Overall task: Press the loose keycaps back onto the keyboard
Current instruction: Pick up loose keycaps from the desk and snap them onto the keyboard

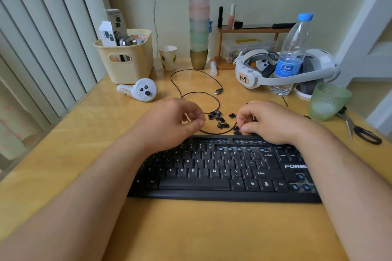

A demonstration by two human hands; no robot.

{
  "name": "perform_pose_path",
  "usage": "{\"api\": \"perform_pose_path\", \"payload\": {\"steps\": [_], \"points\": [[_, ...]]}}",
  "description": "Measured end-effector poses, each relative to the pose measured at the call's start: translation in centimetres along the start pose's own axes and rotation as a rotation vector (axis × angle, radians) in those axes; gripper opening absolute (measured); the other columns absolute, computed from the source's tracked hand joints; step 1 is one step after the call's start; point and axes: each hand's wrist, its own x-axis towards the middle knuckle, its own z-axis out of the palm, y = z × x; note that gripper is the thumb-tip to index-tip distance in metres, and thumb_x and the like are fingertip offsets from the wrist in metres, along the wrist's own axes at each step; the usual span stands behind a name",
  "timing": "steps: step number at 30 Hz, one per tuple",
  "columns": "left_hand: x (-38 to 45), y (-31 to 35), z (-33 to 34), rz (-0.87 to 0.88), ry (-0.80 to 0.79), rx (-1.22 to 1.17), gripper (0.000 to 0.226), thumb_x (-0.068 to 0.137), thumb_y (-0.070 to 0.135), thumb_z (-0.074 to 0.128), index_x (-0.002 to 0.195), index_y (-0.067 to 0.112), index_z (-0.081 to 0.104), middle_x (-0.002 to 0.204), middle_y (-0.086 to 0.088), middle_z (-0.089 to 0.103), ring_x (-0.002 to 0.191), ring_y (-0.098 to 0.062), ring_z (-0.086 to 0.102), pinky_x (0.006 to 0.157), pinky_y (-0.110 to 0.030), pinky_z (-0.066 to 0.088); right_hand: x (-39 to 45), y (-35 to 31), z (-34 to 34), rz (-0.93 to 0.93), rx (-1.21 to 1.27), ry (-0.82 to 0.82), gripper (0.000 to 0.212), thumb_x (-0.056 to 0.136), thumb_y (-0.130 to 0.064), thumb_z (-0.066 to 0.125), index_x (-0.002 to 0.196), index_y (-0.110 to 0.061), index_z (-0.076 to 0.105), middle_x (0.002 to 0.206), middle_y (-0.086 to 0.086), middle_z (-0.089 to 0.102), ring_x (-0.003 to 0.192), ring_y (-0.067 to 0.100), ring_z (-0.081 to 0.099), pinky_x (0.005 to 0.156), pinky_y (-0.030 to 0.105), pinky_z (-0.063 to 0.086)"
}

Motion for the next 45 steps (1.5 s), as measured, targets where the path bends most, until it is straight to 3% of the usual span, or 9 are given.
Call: {"api": "perform_pose_path", "payload": {"steps": [5, 9, 19, 24, 26, 30, 37, 40, 45], "points": [[-0.1, 0.1, -0.1, -0.004, -0.007, 0.004, 0.005, 0.095, 0.041, 0.07, 0.091, 0.039, 0.072, 0.099, 0.017, 0.07, 0.093, -0.001, 0.06, 0.08, -0.031, 0.054, -0.1, -0.6, -0.2, -0.005, 0.007, 0.003, 0.022, 0.095, -0.023, 0.072, 0.094, -0.045, 0.071, 0.101, -0.015, 0.057, 0.095, 0.007, 0.054, 0.08, 0.031, 0.045], [0.0, 0.2, -0.1, 0.004, -0.009, 0.019, 0.005, 0.095, 0.042, 0.069, 0.093, 0.039, 0.072, 0.099, 0.017, 0.07, 0.093, -0.001, 0.061, 0.08, -0.032, 0.054, 0.2, -1.4, -0.2, 0.005, -0.061, -0.098, 0.033, 0.097, -0.02, 0.071, 0.093, -0.052, 0.076, 0.1, -0.016, 0.053, 0.093, -0.005, 0.045, 0.086, 0.031, 0.04], [-0.2, 0.6, 0.0, 0.007, -0.03, 0.016, 0.005, 0.095, 0.04, 0.07, 0.093, 0.038, 0.073, 0.095, 0.018, 0.07, 0.092, -0.001, 0.061, 0.078, -0.029, 0.052, 0.4, -1.0, -0.4, 0.008, -0.074, -0.076, 0.017, 0.093, -0.031, 0.075, 0.088, -0.045, 0.068, 0.101, -0.015, 0.054, 0.1, 0.005, 0.049, 0.08, 0.032, 0.042], [-0.3, 1.0, 0.2, 0.023, -0.01, -0.04, 0.01, 0.094, 0.037, 0.073, 0.103, 0.041, 0.071, 0.093, 0.019, 0.07, 0.091, 0.0, 0.063, 0.076, -0.023, 0.05, -0.5, -2.5, -0.2, -0.035, 0.376, 0.083, 0.017, 0.092, -0.02, 0.077, 0.09, -0.036, 0.075, 0.072, -0.015, 0.068, 0.064, -0.003, 0.058, 0.068, 0.027, 0.047], [-0.3, 1.4, 0.5, 0.061, 0.02, -0.07, 0.022, 0.091, 0.036, 0.077, 0.111, 0.042, 0.068, 0.093, 0.021, 0.071, 0.091, 0.001, 0.064, 0.076, -0.02, 0.048, -0.8, -3.6, 0.1, -0.102, 0.553, 0.1, 0.018, 0.091, -0.016, 0.077, 0.09, -0.034, 0.078, 0.081, -0.006, 0.073, 0.074, 0.005, 0.062, 0.078, 0.034, 0.054], [-0.5, 2.3, 0.9, 0.084, 0.099, -0.205, 0.027, 0.089, 0.031, 0.08, 0.111, 0.035, 0.065, 0.088, 0.023, 0.074, 0.089, 0.002, 0.069, 0.08, -0.02, 0.052, -0.9, -4.6, 0.5, -0.209, 0.747, 0.156, 0.018, 0.092, -0.009, 0.073, 0.094, -0.027, 0.078, 0.096, 0.0, 0.079, 0.09, 0.014, 0.071, 0.086, 0.025, 0.057], [-0.6, 2.5, 1.3, 0.13, 0.199, -0.279, 0.028, 0.086, 0.029, 0.085, 0.108, 0.031, 0.068, 0.09, 0.014, 0.073, 0.085, -0.006, 0.07, 0.071, -0.012, 0.046, -1.1, -4.7, 1.0, -0.214, 0.784, 0.191, 0.012, 0.096, -0.007, 0.068, 0.09, -0.016, 0.073, 0.067, -0.016, 0.07, 0.064, -0.002, 0.057, 0.066, 0.015, 0.048], [-0.7, 2.5, 1.4, 0.141, 0.195, -0.298, 0.025, 0.088, 0.028, 0.083, 0.108, 0.034, 0.07, 0.091, 0.015, 0.071, 0.084, -0.008, 0.068, 0.073, -0.016, 0.048, -1.2, -4.8, 1.0, -0.196, 0.783, 0.217, 0.012, 0.096, -0.011, 0.07, 0.086, -0.019, 0.072, 0.063, -0.012, 0.068, 0.063, 0.003, 0.056, 0.065, 0.018, 0.049], [-0.4, 2.3, 1.5, 0.152, 0.197, -0.369, 0.021, 0.09, 0.029, 0.081, 0.109, 0.032, 0.074, 0.089, 0.011, 0.072, 0.082, -0.012, 0.068, 0.075, -0.025, 0.052, -1.3, -5.0, 1.1, -0.194, 0.893, 0.245, 0.007, 0.096, -0.012, 0.069, 0.101, -0.016, 0.07, 0.076, 0.004, 0.074, 0.064, 0.012, 0.058, 0.065, 0.022, 0.052]]}}
